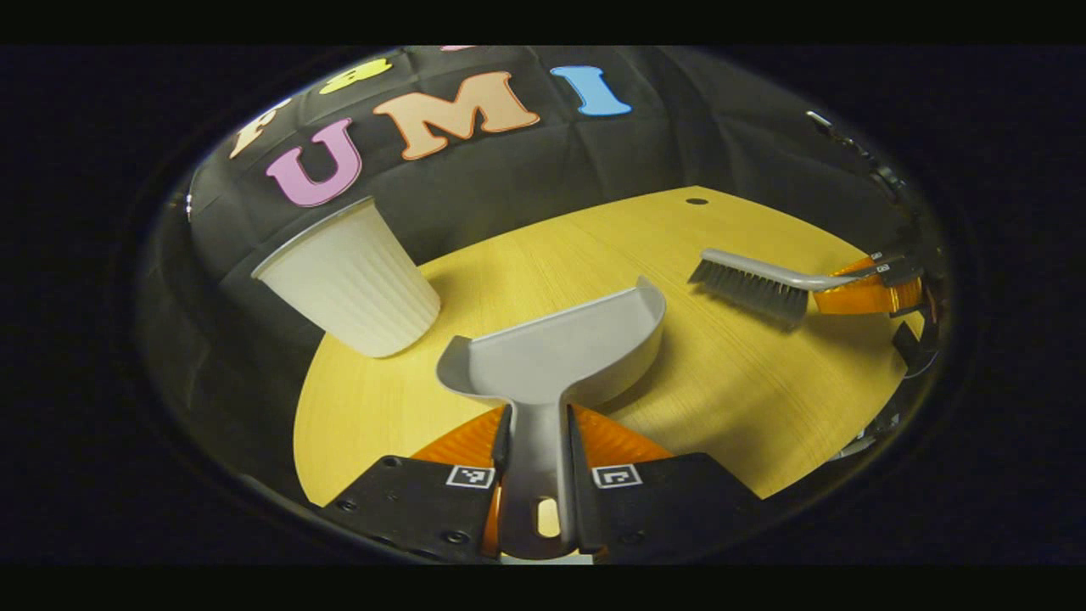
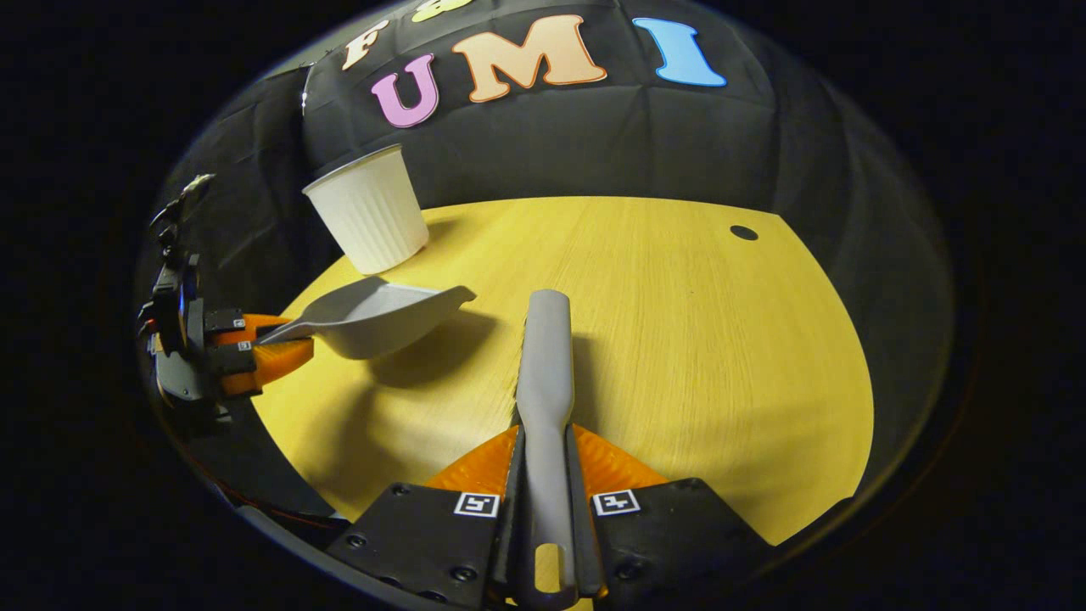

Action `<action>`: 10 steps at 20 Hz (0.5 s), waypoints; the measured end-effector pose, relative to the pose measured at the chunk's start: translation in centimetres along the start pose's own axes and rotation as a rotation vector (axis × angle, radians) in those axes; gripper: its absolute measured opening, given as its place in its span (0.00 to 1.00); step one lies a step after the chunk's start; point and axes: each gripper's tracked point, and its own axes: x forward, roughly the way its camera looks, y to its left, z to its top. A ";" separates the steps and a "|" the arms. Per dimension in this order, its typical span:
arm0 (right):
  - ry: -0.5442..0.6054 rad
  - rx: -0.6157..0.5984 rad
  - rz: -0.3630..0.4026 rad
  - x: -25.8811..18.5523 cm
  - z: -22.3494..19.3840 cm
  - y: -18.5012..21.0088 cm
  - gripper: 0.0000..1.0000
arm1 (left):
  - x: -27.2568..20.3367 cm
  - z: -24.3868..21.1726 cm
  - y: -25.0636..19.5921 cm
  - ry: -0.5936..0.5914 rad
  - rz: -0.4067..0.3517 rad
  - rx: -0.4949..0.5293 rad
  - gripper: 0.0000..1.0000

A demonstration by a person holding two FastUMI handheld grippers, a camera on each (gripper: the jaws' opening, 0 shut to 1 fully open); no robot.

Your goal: Pick up the small broom and dustpan from the desktop, sweep the trash into the dustpan with the broom, and then empty the trash into the garbage bin.

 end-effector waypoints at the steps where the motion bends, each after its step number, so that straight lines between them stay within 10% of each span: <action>1: 0.006 -0.002 -0.014 0.3 -0.1 0.1 0.25 | 0.2 -0.6 -0.1 0.014 0.001 -0.011 0.27; 10: 0.037 -0.041 -0.097 0.9 -0.7 -0.2 0.25 | 1.2 -3.3 -0.9 0.041 0.027 -0.004 0.28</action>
